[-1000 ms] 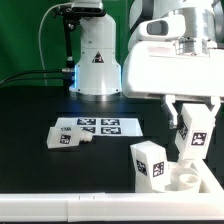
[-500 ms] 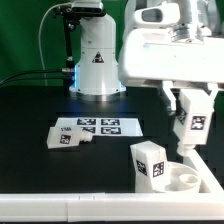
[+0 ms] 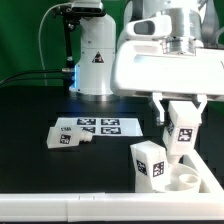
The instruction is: Assemble stool
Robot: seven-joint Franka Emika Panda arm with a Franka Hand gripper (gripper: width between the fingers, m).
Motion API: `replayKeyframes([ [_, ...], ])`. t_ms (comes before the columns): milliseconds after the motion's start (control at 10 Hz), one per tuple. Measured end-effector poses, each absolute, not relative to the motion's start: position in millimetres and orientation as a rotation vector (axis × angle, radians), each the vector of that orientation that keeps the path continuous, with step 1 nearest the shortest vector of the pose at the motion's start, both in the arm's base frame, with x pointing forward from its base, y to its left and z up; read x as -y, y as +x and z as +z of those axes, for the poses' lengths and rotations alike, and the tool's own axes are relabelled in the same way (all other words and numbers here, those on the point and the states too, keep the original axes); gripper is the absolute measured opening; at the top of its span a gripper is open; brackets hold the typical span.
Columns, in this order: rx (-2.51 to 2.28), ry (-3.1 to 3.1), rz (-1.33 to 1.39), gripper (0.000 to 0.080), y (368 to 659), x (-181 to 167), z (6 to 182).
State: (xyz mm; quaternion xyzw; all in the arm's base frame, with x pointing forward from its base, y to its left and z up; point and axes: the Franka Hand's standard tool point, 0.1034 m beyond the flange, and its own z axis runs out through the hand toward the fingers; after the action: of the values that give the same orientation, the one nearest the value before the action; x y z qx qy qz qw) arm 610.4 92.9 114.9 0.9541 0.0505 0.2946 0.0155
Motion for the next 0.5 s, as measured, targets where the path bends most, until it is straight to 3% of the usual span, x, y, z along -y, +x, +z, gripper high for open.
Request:
replayKeyframes([
  [500, -0.094, 3.027, 0.952, 0.0335, 619, -119, 104.5],
])
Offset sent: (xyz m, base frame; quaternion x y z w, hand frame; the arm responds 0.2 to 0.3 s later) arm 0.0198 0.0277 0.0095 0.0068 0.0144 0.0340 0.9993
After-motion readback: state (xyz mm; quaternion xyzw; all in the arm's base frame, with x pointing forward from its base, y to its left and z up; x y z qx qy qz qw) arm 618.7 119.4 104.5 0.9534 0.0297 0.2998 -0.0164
